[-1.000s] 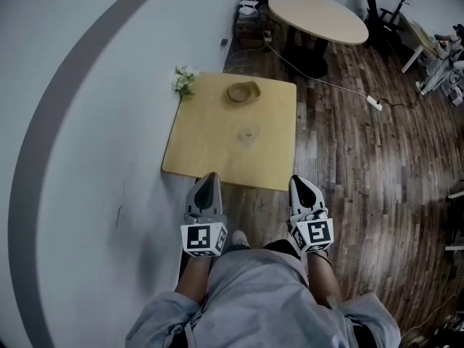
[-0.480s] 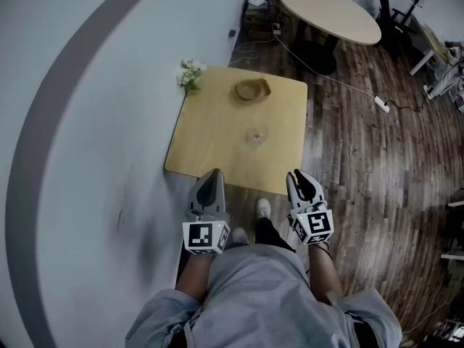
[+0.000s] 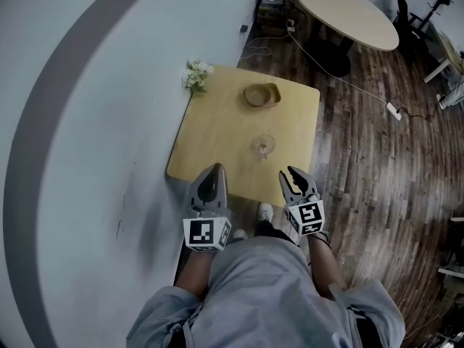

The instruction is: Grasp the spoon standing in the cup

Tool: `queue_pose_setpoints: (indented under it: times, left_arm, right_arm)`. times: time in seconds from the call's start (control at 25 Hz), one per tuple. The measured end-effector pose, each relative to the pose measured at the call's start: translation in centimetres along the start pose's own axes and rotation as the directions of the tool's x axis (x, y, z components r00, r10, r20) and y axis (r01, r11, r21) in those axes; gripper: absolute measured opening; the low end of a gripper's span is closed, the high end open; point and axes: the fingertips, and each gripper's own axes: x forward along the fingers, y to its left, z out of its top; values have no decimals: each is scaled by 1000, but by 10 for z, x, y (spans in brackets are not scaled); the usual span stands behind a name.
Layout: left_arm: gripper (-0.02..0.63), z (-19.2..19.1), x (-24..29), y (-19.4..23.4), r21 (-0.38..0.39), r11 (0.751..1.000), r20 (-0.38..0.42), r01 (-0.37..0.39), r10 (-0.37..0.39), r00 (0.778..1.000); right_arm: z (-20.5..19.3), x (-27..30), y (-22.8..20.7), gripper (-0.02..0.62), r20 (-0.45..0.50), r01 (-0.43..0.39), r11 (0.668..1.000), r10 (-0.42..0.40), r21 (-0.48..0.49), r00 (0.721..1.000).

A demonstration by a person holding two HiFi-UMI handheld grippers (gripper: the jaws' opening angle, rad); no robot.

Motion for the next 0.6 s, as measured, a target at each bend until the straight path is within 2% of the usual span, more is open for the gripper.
queue_pose_setpoints:
  times: [0.16, 0.6]
  left_arm:
    - [2, 3, 17, 0, 8, 1000, 1, -1, 1, 1000]
    - [2, 0, 37, 11, 9, 999, -18, -32, 32, 999]
  right_arm:
    - [-15, 23, -1, 95, -45, -43, 997, 40, -61, 998]
    - [-45, 66, 1, 115, -134, -161, 979, 144, -122, 980]
